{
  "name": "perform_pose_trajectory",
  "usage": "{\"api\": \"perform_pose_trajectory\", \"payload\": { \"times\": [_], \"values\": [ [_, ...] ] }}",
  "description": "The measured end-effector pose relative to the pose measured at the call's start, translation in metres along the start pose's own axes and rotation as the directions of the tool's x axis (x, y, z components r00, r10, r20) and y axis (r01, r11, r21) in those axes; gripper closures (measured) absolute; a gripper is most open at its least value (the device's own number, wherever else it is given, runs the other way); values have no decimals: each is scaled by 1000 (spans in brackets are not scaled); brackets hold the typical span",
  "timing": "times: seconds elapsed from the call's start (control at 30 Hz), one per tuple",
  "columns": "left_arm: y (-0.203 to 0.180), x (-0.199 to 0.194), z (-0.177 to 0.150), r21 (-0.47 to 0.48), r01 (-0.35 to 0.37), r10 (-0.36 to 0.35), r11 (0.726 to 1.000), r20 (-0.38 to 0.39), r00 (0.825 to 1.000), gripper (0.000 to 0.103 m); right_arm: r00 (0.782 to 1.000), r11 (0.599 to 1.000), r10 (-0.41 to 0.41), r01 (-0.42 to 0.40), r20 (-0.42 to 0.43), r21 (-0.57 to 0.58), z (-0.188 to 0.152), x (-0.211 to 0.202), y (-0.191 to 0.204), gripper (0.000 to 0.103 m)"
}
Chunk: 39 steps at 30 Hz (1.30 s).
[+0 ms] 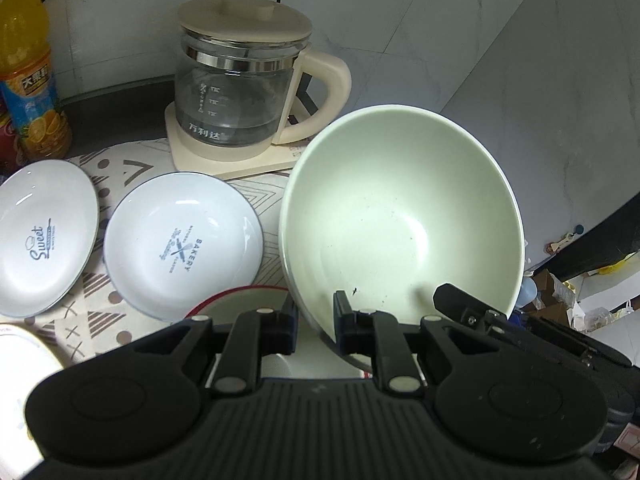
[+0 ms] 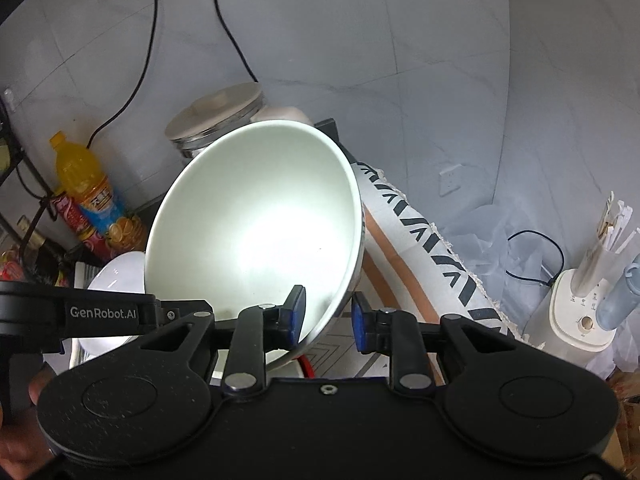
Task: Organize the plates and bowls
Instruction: 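Lift the small pale green bowl and lower it onto the stacked bowls, then open both tools and pull back from the bowl stack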
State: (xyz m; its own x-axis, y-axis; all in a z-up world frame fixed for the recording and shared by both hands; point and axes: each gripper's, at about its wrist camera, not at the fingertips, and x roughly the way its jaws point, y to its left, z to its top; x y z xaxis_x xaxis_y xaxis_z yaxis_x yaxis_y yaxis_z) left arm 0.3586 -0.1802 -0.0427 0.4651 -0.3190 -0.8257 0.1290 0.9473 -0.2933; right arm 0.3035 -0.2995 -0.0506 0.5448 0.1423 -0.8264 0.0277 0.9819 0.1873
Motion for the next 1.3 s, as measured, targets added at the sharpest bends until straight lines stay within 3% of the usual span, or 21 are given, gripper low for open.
{"api": "perform_pose_trajectory", "payload": {
  "times": [0.37,0.93,1.3],
  "values": [
    [10,-15,-26,-23,-13,12,1000,-30,999,87,1000,995,27,-28,-12,-95,-12,-15,13,78],
    [47,-2,-57,-142,-79,55,987,-164,985,87,977,984,61,-93,-207,-151,-44,9,31,77],
    [56,8,-63,-153,-120,83,981,-228,970,86,953,981,73,-122,-295,-152,-52,26,36,72]
  ]
}}
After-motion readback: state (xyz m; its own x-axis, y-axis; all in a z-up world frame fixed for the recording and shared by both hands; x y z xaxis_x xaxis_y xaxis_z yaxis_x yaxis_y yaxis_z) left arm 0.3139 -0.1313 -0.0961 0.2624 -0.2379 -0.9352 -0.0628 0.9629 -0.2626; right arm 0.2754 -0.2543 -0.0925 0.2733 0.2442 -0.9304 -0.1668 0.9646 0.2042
